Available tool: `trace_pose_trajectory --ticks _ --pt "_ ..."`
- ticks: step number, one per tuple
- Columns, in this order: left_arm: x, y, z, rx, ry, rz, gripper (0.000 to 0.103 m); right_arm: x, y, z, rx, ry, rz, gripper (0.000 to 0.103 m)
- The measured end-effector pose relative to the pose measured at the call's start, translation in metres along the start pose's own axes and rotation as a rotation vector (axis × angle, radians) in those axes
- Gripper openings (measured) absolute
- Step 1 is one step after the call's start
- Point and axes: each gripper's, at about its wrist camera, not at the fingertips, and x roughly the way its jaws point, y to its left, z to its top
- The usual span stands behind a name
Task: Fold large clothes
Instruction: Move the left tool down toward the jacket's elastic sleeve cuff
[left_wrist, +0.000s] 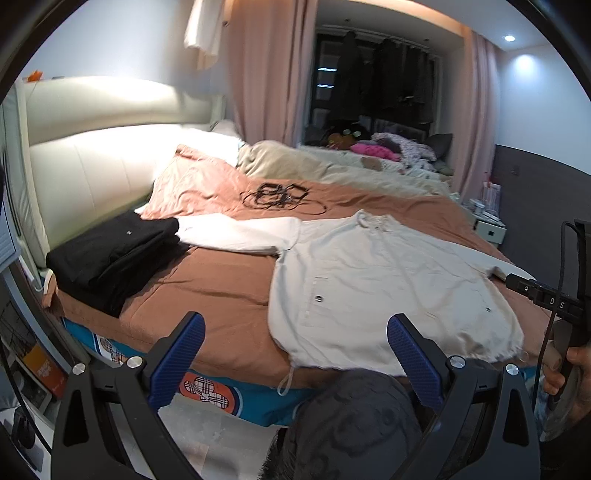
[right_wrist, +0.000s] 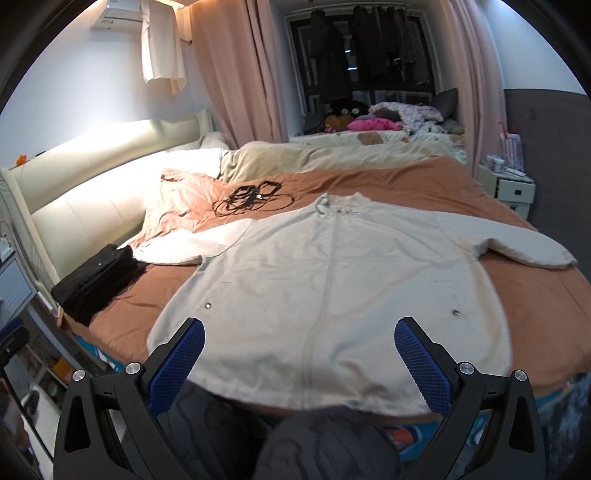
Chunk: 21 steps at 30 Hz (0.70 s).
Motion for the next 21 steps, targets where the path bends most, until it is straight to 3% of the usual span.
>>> trace_pose_trajectory --ticks 11,21 --pt "0.089 0.057 0.031 -0.107 0.099 0.09 0.101 0.111 0.032 0.038 0.01 0.099 0.058 0.103" --pt "0.158 0.115 0.062 -0.222 0.134 0.128 0.099 0.205 0.065 0.074 0.028 0.181 0.101 0.103"
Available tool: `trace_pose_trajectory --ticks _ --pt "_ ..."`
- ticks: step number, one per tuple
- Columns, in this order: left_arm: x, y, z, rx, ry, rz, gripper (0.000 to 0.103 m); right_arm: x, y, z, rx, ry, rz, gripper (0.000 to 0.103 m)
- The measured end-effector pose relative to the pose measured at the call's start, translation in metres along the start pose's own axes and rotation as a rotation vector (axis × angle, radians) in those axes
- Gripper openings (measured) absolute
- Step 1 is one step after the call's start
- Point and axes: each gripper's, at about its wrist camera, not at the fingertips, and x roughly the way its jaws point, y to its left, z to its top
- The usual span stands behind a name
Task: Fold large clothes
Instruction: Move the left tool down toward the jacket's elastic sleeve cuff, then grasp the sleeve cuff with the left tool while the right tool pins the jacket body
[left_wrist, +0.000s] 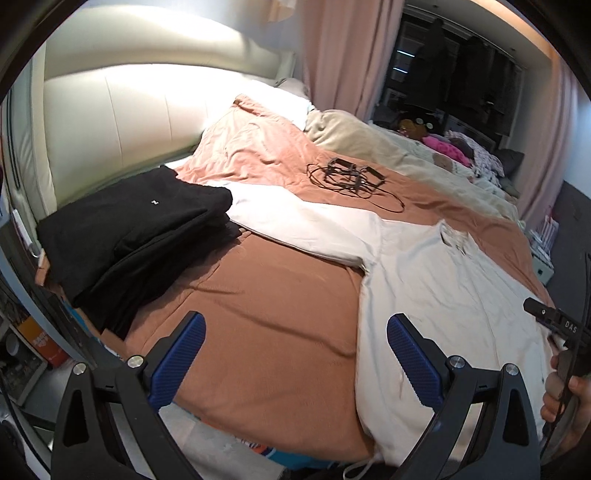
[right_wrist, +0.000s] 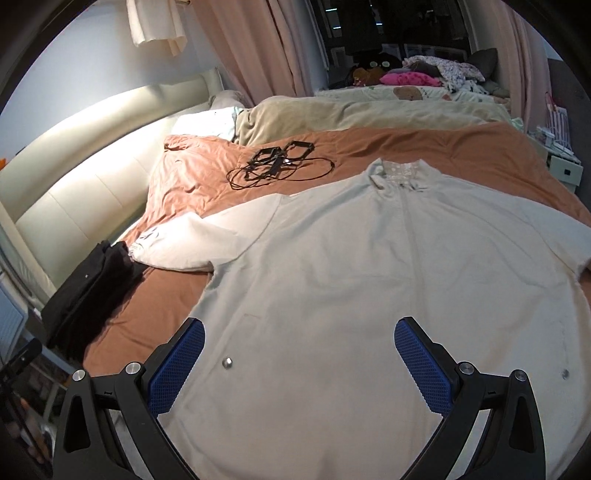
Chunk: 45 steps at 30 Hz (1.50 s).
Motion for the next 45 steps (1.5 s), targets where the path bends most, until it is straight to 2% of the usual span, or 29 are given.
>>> trace_pose_trajectory --ticks 3,7,9,11,13,15,18,23,28,31,35,39,43,45 --pt "0.024 0.003 0.014 -0.02 0.024 -0.01 0.094 0.026 0.005 0.016 0.019 0.02 0.022 0.103" --pt "0.055 0.001 0.034 -0.024 0.045 -0.018 0.094 0.057 0.009 0.032 0.044 0.033 0.04 0.101" --pt "0.072 -0.002 0.044 -0.025 0.062 -0.018 0.087 0.074 0.009 0.039 0.055 0.044 0.053 0.099" --pt "0.092 -0.007 0.055 -0.02 0.083 -0.02 0.084 0.089 0.009 0.043 0.061 0.057 0.063 0.097" --pt "0.109 -0.012 0.064 -0.008 0.097 -0.015 0.084 0.109 0.013 0.045 0.045 0.081 0.071 0.091" --pt "0.132 -0.018 0.072 -0.001 0.12 -0.01 0.082 0.129 0.014 0.047 0.041 0.118 0.085 0.08" --pt "0.165 -0.024 0.081 -0.007 0.162 -0.007 0.073 0.158 0.013 0.052 0.06 0.165 0.123 0.074" --pt "0.215 -0.029 0.088 -0.006 0.219 0.038 0.068 0.191 0.007 0.057 0.088 0.205 0.184 0.061" --pt "0.263 -0.029 0.09 -0.05 0.28 0.071 0.068 0.21 -0.002 0.063 0.121 0.219 0.216 0.048" --pt "0.29 -0.024 0.089 -0.109 0.316 0.096 0.068 0.221 -0.01 0.067 0.149 0.225 0.239 0.042" --pt "0.321 -0.012 0.091 -0.176 0.339 0.157 0.068 0.235 -0.028 0.068 0.222 0.237 0.271 0.034" --pt "0.345 0.0 0.085 -0.26 0.376 0.201 0.068 0.242 -0.041 0.062 0.272 0.257 0.27 0.033" --pt "0.358 0.005 0.084 -0.268 0.338 0.247 0.055 0.24 -0.042 0.064 0.275 0.245 0.296 0.029" --pt "0.36 0.004 0.087 -0.264 0.32 0.242 0.023 0.239 -0.039 0.064 0.282 0.245 0.327 0.022"
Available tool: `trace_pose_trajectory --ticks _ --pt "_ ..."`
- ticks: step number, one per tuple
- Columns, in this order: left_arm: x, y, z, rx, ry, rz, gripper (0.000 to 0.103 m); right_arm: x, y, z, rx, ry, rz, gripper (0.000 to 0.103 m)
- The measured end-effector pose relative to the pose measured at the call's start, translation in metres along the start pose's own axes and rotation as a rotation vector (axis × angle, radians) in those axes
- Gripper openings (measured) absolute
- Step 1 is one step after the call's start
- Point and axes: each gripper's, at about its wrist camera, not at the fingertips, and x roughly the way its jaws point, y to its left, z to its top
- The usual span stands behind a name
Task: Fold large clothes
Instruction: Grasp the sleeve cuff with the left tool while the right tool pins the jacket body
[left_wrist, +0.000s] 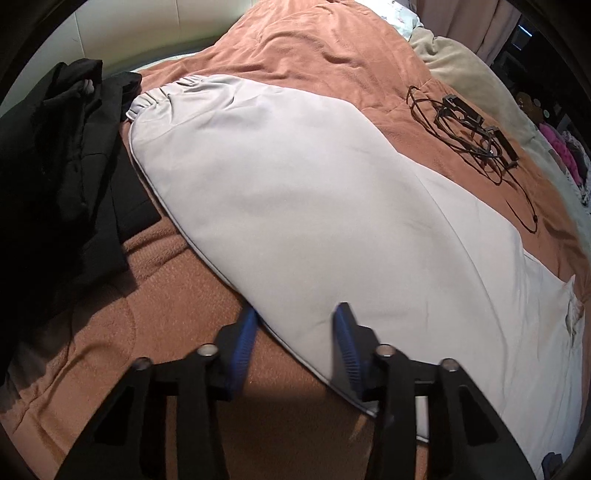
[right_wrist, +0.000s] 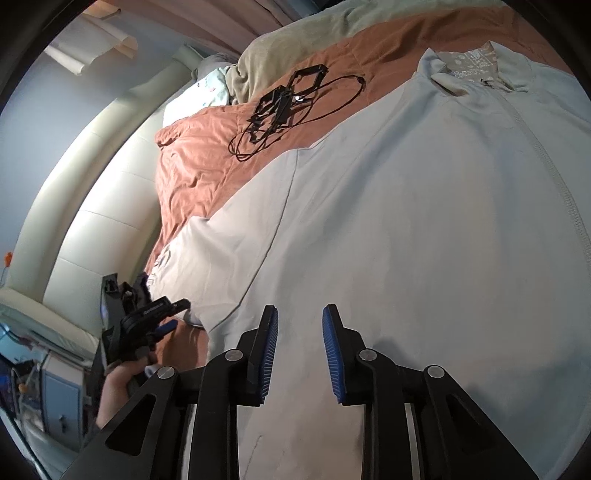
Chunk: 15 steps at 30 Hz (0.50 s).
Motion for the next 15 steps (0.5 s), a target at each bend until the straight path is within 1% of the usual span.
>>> trace_pose_trajectory --ticks 1,2,3,6,8,13,15 --pt "-0.001 0.0 0.002 -0.005 -0.004 -0.003 0.017 0.0 0.0 -0.001 0.003 0.003 0.01 0.02" --pt "-0.003 0.0 0.004 -0.011 -0.008 -0.023 0.008 0.001 0.002 -0.002 0.008 0.008 0.022 0.017" --pt "-0.006 -0.002 0.006 -0.007 -0.013 -0.043 0.006 0.003 0.003 -0.003 0.008 0.013 0.027 0.016" --pt "-0.026 -0.012 0.013 0.046 -0.06 -0.09 0.005 0.013 0.007 -0.007 -0.001 0.033 0.041 0.014" --pt "-0.044 -0.017 0.018 0.072 -0.083 -0.127 0.005 0.021 0.01 -0.008 0.014 0.051 0.068 0.013" --pt "-0.082 -0.029 0.03 0.13 -0.122 -0.222 0.005 0.051 0.023 -0.008 0.062 0.102 0.129 0.011" --pt "-0.097 -0.033 0.034 0.141 -0.131 -0.278 0.005 0.064 0.03 -0.009 0.071 0.127 0.158 0.008"
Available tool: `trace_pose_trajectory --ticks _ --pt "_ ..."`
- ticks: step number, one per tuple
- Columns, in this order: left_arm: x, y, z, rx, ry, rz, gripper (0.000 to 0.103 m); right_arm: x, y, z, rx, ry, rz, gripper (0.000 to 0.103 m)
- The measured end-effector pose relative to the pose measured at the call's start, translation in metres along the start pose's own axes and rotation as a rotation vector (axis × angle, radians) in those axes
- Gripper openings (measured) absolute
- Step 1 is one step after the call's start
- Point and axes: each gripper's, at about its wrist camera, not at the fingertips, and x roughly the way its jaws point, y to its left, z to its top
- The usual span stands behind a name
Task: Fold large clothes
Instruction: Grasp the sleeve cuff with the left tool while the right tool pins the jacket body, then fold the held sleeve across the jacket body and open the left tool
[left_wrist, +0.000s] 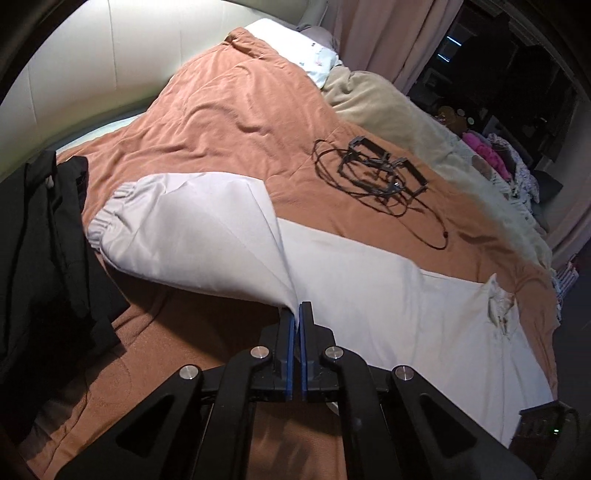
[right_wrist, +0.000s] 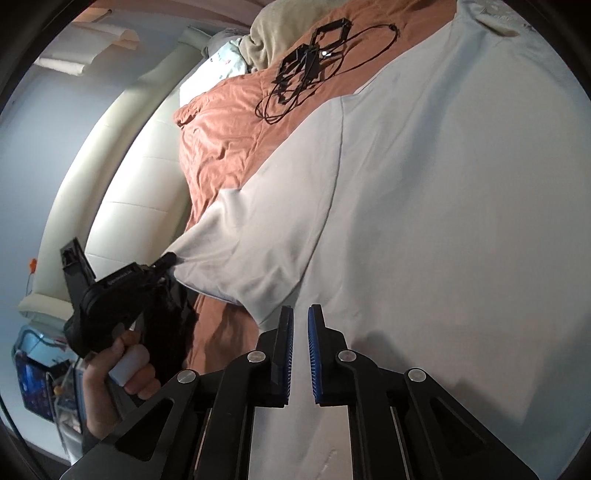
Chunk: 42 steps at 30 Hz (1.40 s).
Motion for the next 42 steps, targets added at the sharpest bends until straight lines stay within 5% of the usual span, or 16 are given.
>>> trace_pose_trajectory --ticks 7,17,24,29,31,34,38,42 --pt "-0.026 -0.042 0.005 0.076 -0.005 -0.14 0.005 0.039 0.007 0.006 0.029 0.054 0.056 0.005" --pt "-0.032 -0.115 -0.024 0.211 0.095 -0.358 0.005 0.067 -0.001 0.0 0.065 0.134 0.066 0.005" --pt "-0.022 -0.138 -0.055 0.23 0.186 -0.434 0.005 -0.002 -0.033 0.0 0.133 0.036 0.019 0.006" --pt "-0.005 -0.149 -0.087 0.246 0.363 -0.455 0.006 -0.066 -0.06 -0.001 0.213 -0.088 -0.028 0.006" --pt "-0.003 -0.143 -0.096 0.228 0.427 -0.447 0.02 -0.087 -0.063 -0.002 0.215 -0.13 -0.042 0.006" --pt "-0.021 -0.131 -0.099 0.227 0.392 -0.439 0.081 -0.108 -0.058 -0.009 0.198 -0.177 -0.076 0.006" --pt "-0.046 -0.097 -0.086 0.176 0.31 -0.416 0.087 -0.124 -0.057 -0.02 0.182 -0.19 -0.095 0.006" --pt "-0.047 -0.053 -0.074 0.143 0.244 -0.244 0.087 -0.136 -0.059 -0.033 0.185 -0.192 -0.108 0.006"
